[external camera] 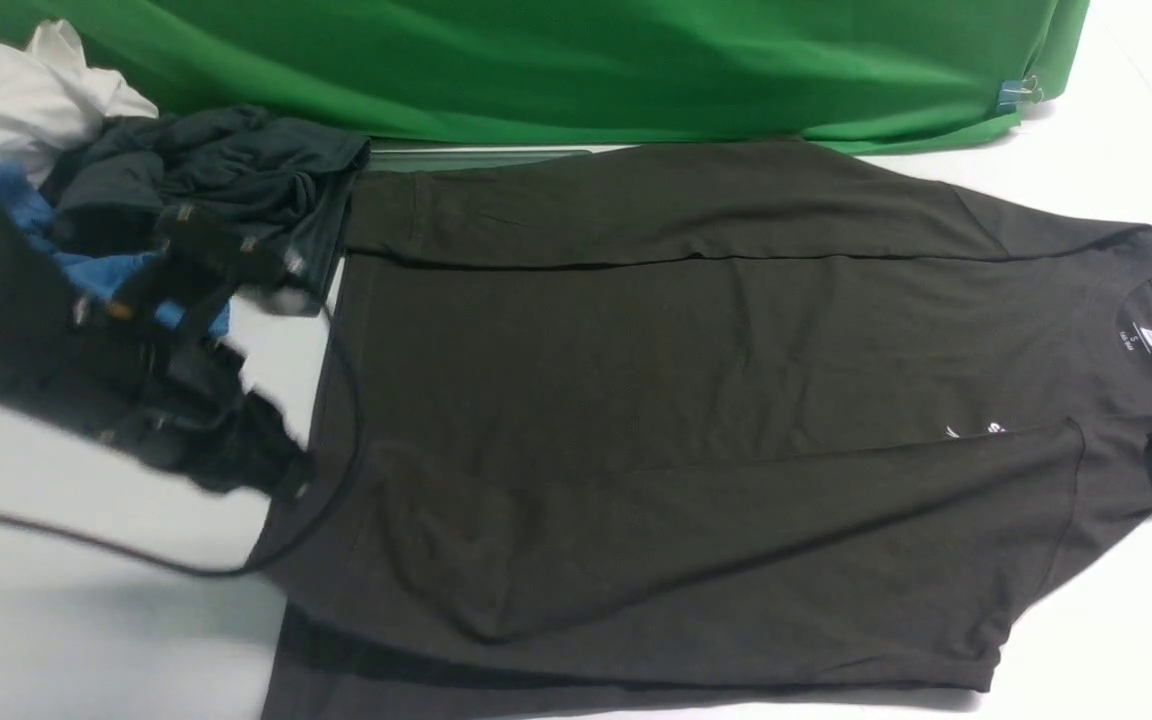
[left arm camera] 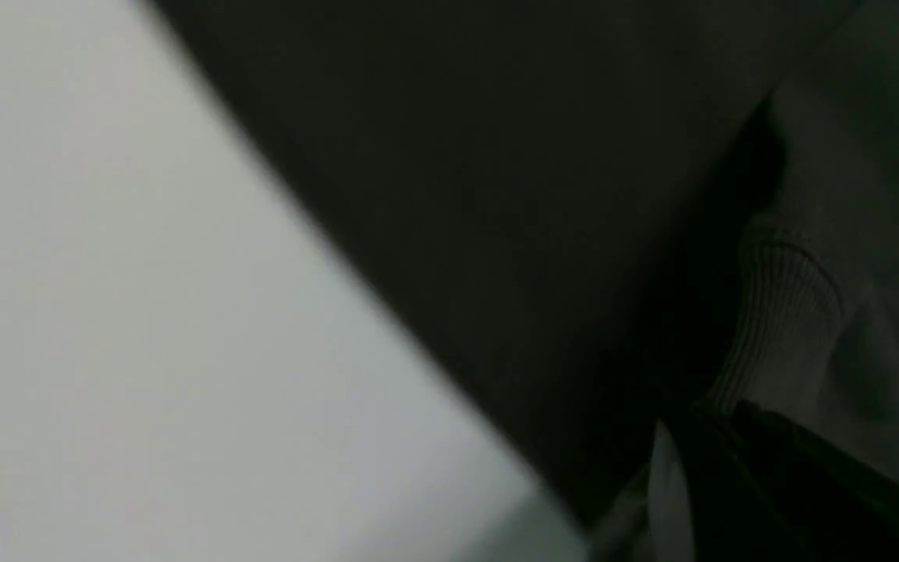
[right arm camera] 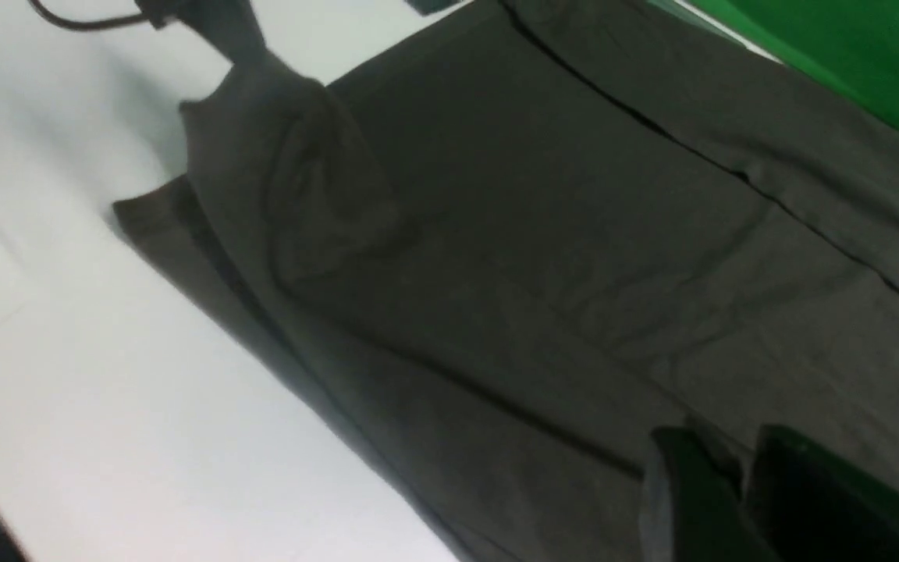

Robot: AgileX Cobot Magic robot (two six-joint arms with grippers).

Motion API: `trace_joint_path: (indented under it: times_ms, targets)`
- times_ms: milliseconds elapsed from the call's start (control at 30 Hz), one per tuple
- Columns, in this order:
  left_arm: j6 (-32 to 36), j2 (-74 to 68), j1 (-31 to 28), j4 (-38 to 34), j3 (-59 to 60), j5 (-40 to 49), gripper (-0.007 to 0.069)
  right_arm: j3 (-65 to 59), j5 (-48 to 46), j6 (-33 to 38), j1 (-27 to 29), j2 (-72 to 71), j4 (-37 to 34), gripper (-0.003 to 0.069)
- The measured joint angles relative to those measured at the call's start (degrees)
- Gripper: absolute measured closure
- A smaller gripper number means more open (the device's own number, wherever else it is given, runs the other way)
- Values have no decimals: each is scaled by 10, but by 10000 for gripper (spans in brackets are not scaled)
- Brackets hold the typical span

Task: Fold a long-sleeved shirt on a white desktop.
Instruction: 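Fold the left side of the black T-shirt inward over its body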

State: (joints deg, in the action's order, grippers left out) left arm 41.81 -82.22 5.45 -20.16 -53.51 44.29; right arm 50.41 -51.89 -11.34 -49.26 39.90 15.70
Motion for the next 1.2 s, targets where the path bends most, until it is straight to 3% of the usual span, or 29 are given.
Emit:
trace_joint_path:
  times_ms: [300,500,600,733,833,900,1000,1200]
  targets:
    - [-32,1,13,25,-129,59,594,2,9,-59,0,62,87,513]
    - [-47,1,13,35,-143,115,594,45,-4,-14,36,172,86,510]
    - [-52,1,13,39,-144,141,594,73,-6,70,94,237,27,505]
    - [-63,1,13,45,-144,167,594,107,-2,311,231,349,-164,477]
    - [-75,1,13,52,-144,171,594,127,2,465,296,429,-258,398]
    - [-76,1,13,53,-144,171,594,138,7,530,317,472,-288,336]
    - [-76,1,13,53,-144,172,594,158,26,595,328,551,-311,264]
    - [-77,1,13,59,-144,180,594,195,61,661,328,648,-333,244]
